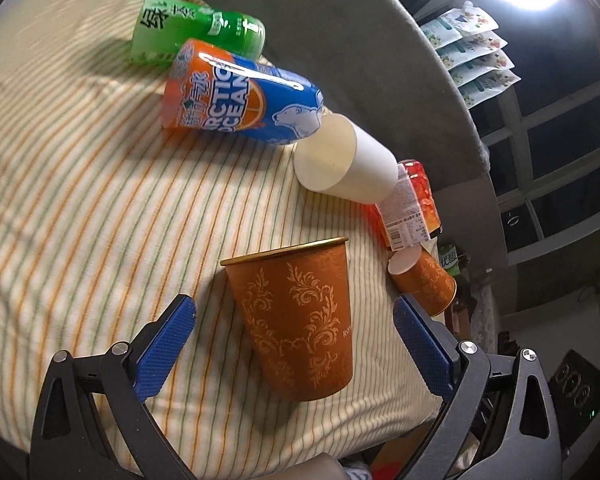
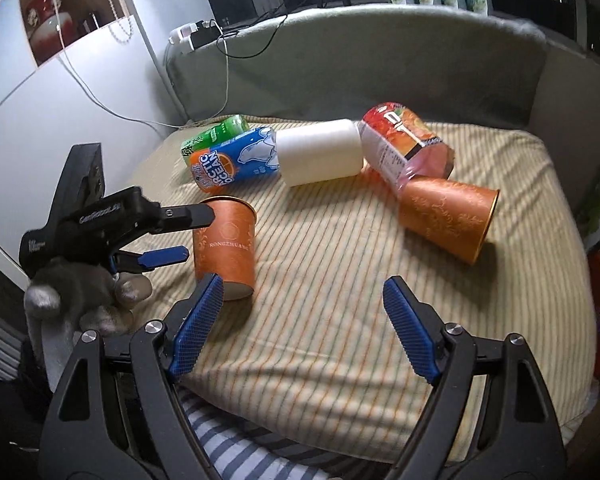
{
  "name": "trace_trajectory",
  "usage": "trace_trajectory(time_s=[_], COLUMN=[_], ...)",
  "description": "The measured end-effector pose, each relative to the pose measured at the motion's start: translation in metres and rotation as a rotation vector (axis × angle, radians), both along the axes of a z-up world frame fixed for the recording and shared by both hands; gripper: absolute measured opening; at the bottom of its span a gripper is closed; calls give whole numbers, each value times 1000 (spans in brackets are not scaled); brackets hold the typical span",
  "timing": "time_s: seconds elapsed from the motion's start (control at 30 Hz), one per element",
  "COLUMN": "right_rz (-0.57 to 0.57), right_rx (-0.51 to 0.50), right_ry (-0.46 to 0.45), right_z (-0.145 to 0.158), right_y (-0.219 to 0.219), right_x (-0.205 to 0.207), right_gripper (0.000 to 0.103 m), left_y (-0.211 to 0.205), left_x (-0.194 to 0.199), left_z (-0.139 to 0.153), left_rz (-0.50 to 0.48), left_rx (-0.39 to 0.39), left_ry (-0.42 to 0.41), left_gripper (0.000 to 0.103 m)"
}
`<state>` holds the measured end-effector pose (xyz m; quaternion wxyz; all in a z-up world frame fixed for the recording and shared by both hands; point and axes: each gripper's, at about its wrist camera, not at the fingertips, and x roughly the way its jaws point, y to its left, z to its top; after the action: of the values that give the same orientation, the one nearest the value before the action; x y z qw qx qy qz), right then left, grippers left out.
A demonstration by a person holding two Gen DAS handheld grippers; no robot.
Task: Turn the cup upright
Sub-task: 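Close the left gripper around the upright orange cup's body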
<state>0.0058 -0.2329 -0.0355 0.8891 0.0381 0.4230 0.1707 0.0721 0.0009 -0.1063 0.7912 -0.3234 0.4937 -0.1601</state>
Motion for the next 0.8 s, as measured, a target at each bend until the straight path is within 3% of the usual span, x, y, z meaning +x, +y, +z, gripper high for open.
trace_trajectory(time_s=[0.23, 0.3, 0.4, 0.57, 0.8], right_rz=[-7, -10, -19, -37, -65], right_rx=[-13, -18, -13, -14, -21], right_ry=[-28, -36, -41, -47, -57], right_z=[2, 2, 2, 2, 1], right_y=[1, 1, 0, -6, -11], right_x=[-4, -4, -4, -4, -4], right_gripper=[84, 84, 84, 84, 84], left_y=[-2, -4, -6, -10, -13], left_x=[5, 6, 9, 10, 8], left_z=[-9, -10, -12, -11, -6], left_rz=[-2, -5, -12, -23, -29], left_rx=[3, 9, 18, 36, 72], left_ry=[28, 34, 42, 29, -2], left_gripper=[96, 87, 84, 69, 68])
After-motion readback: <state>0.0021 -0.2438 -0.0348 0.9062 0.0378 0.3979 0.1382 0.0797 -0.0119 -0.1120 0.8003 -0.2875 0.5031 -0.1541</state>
